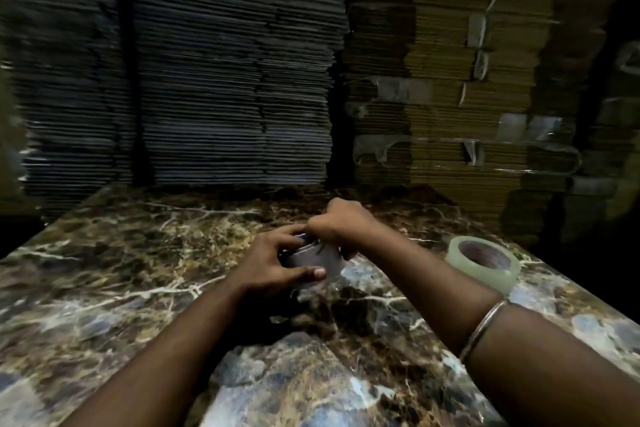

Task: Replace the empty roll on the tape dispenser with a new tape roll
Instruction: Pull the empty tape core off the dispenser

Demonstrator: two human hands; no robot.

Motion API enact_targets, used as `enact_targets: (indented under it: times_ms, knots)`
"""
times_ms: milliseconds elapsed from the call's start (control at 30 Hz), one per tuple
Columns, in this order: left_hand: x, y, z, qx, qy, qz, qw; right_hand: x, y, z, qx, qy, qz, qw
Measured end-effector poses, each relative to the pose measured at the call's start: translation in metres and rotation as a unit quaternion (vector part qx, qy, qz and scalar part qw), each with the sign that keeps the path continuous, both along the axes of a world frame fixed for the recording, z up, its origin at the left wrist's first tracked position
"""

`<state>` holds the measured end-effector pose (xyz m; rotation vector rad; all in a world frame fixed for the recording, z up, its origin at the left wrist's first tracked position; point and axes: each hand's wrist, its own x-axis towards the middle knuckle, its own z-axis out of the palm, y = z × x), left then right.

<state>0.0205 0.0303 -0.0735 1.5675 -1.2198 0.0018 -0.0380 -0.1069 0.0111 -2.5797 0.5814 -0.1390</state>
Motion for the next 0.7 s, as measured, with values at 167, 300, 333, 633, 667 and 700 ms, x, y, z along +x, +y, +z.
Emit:
enact_targets:
  times_ms: [167,300,333,633,667,700]
  knots:
    - [0.009,0.008,0.003,-0.051,0.134,-0.009,0.990,0.030,-0.009,-0.008,0.053,-0.060,0.056,0.995]
    - [0.015,0.010,0.000,-0.093,0.252,-0.024,0.963,0.040,-0.022,-0.034,0.062,-0.187,0.151,0.969]
    - [0.017,0.011,0.000,-0.097,0.274,-0.029,0.957,0.039,-0.023,-0.040,0.107,-0.194,0.186,0.957]
    - [0.034,0.016,-0.004,-0.109,0.392,-0.037,0.913,0.031,-0.033,-0.056,0.189,-0.180,0.297,0.918]
    - [0.035,0.017,-0.004,-0.108,0.390,-0.029,0.914,0.031,-0.033,-0.058,0.182,-0.183,0.297,0.919]
    - [0.035,0.017,-0.004,-0.104,0.384,-0.019,0.917,0.030,-0.034,-0.060,0.171,-0.187,0.296,0.921]
